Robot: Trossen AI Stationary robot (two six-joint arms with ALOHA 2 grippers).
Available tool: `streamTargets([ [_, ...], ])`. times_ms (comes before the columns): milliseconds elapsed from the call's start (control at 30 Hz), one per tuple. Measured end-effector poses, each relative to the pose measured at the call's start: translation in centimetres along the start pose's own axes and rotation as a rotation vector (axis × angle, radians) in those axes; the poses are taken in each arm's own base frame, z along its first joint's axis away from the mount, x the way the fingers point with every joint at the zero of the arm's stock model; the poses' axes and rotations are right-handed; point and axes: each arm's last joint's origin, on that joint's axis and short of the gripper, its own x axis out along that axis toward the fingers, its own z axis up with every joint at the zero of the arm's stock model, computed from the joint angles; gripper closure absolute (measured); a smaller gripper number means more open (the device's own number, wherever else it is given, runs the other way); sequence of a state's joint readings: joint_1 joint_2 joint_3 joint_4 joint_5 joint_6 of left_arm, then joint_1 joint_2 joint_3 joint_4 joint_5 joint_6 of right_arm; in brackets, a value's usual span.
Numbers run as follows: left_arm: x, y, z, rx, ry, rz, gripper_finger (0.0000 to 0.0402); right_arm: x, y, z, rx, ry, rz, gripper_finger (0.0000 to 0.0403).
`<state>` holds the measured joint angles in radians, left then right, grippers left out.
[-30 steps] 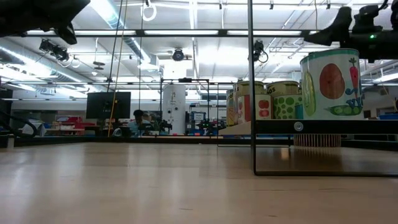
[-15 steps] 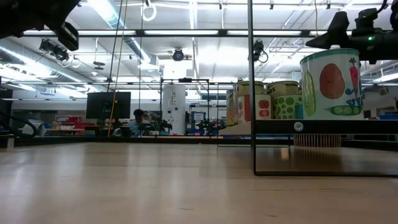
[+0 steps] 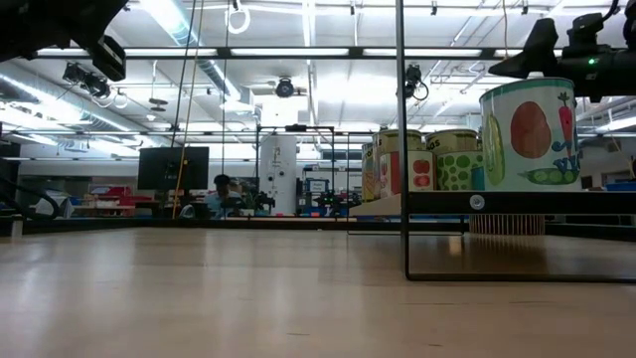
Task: Pick and place cans onto a shelf
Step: Return to home position
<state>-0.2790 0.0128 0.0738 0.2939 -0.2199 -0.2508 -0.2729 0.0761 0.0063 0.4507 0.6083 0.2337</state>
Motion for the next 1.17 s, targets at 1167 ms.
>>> streamTargets([
  [1167,0.0,0.0,0.01,0.001,-0.001,0.001,0.037,0.0,0.0,0.0,0.0,0.0,0.0,0.0118],
])
